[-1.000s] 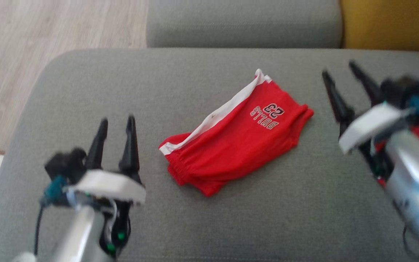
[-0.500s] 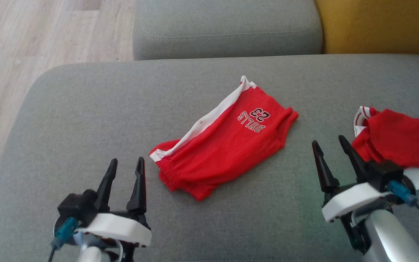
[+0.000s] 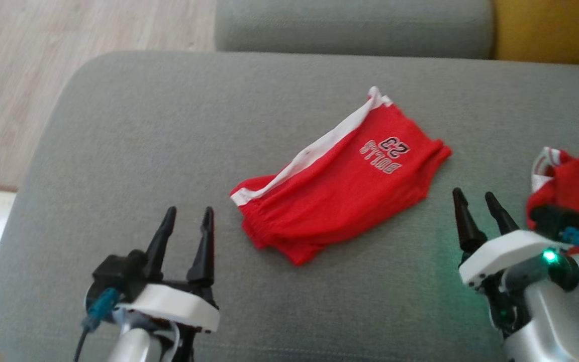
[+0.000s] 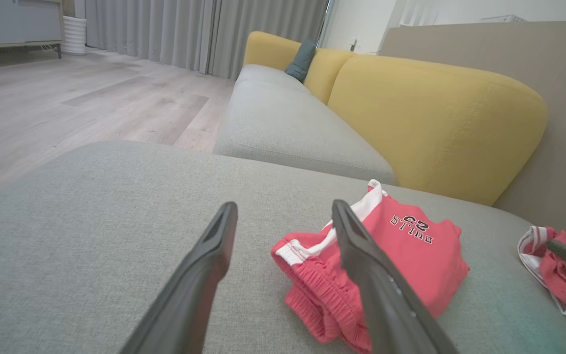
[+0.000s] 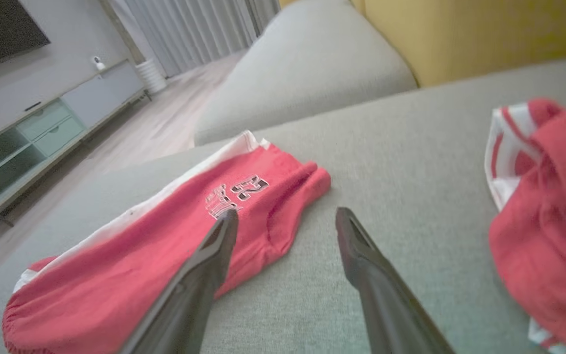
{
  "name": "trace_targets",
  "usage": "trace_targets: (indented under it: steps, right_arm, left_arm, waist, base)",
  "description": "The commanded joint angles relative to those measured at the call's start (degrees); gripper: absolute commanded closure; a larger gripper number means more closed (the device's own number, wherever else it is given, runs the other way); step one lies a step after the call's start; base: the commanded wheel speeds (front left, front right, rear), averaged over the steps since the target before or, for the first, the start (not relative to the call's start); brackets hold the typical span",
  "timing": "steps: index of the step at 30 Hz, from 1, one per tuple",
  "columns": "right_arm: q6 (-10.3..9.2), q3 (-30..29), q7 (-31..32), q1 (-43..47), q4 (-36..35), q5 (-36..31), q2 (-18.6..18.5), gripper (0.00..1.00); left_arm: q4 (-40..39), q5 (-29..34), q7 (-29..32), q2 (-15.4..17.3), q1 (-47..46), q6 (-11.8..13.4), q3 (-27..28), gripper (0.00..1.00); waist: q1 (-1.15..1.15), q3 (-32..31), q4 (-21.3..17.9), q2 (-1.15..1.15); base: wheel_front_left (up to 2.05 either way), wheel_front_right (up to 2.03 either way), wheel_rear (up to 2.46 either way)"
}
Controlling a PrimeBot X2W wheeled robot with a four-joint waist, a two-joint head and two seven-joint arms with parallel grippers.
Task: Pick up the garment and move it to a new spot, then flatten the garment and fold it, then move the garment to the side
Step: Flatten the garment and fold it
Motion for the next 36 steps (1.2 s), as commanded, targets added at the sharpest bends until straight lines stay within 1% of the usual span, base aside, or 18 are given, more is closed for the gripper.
trace_targets:
  steps: [1,4,10,16,23,28,36]
  right_arm:
    - [-0.05,-0.1,1.3,-3.8,-0.9,1.7,0.6,0.0]
    - [-0.05,-4.5,5.8,-6.8,2.5,5.8,1.5,0.0]
    - [-0.05,-12.6,10.0,-11.9,9.8,9.9,2.3,0.0]
    - [-0.05,-16.7,12.5,-16.7,15.8,12.3,2.4,0.0]
    - [-0.05,-20.6,14.8,-21.3,21.7,11.4,2.4,0.0]
    - [-0.05,-23.7,15.8,-24.4,25.3,9.5,2.1,0.0]
    - [-0.05,-25.6,17.8,-28.7,29.0,7.3,1.4,0.0]
  left_arm:
    - [-1.4,0.1,-0.3,-0.2,-3.2,0.1,0.9,0.0]
    - [-0.8,0.6,-0.3,-0.2,-4.2,0.1,-0.6,0.0]
    - [-0.3,0.6,-0.3,-0.2,-5.0,0.3,-1.9,0.0]
    - [-0.2,0.7,-0.3,-0.2,-5.6,0.5,-3.0,0.0]
    - [-0.4,0.8,-0.3,-0.2,-6.4,0.7,-4.6,0.0]
    - [-0.7,0.3,-0.3,-0.2,-7.4,1.1,-5.7,0.0]
    - [-0.9,-0.3,-0.3,-0.2,-9.0,1.4,-6.4,0.0]
  waist:
    - [0.0,1.8,2.1,0.0]
    - [0.0,3.5,4.7,0.0]
    - [0.0,4.5,8.0,0.0]
    - [0.0,5.6,10.4,0.0]
    - [0.0,7.5,12.0,0.0]
    - [0.0,9.3,13.0,0.0]
    - [0.0,11.7,14.0,0.0]
  base:
    - [0.0,0.0,0.0]
    - [0.0,0.0,0.0]
    - [0.0,0.0,0.0]
    - [0.0,0.0,0.0]
    - [0.0,0.0,0.0]
    - [0.0,0.0,0.0]
    - [0.0,0.0,0.0]
